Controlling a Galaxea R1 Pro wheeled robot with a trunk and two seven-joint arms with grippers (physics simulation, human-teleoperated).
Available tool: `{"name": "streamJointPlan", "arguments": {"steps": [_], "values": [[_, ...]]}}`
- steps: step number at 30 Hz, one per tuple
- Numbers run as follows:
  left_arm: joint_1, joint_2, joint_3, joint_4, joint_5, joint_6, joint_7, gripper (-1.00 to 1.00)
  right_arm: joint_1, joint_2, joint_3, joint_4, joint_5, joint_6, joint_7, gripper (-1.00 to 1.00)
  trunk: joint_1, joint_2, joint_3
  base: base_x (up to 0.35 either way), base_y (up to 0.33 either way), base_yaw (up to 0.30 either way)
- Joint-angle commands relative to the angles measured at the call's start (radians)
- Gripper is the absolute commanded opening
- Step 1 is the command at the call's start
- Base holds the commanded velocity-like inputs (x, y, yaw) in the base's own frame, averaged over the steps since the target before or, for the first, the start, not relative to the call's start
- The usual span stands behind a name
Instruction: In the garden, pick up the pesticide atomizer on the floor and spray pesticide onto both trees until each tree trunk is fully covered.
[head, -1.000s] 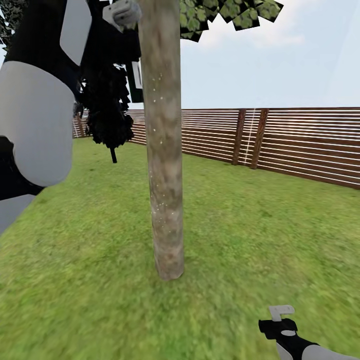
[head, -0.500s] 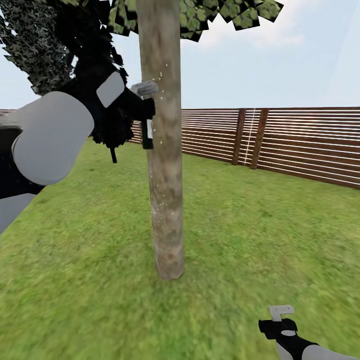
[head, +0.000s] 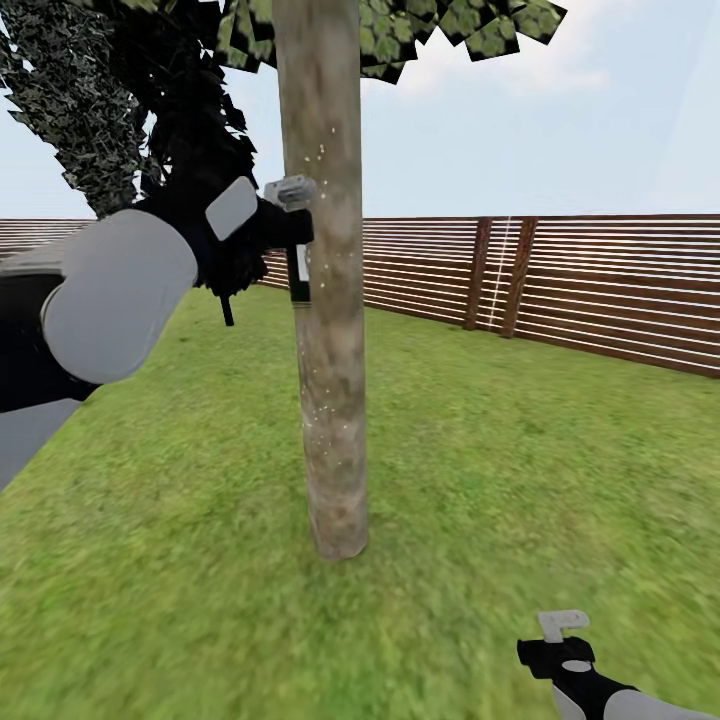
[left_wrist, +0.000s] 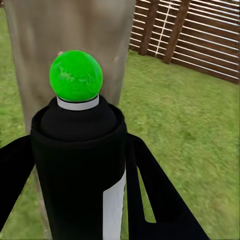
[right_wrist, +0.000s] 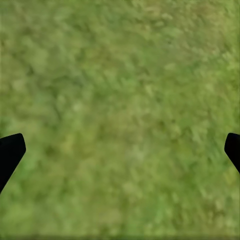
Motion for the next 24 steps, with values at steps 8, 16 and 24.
{"name": "streamJointPlan", "arguments": {"steps": [8, 16, 24], "values": [[0.002, 0.001, 0.005, -0.188, 0.004, 0.003, 0.002, -1.00, -0.002, 0.000, -0.001, 0.005, 0.010, -0.006, -0.005, 1.00, 0.000, -0.001, -0.001, 0.000, 0.000, 0.000], [0.002, -0.001, 0.039, -0.092, 0.004, -0.003, 0.004, -1.00, -0.002, 0.000, -0.001, 0.005, 0.010, -0.006, -0.005, 1.00, 0.000, -0.001, -0.001, 0.000, 0.000, 0.000], [0.151, -0.001, 0.040, 0.041, 0.003, -0.194, 0.002, -1.00, -0.002, 0.000, -0.001, 0.005, 0.011, -0.006, -0.005, 1.00, 0.000, -0.001, -0.001, 0.000, 0.000, 0.000]]}}
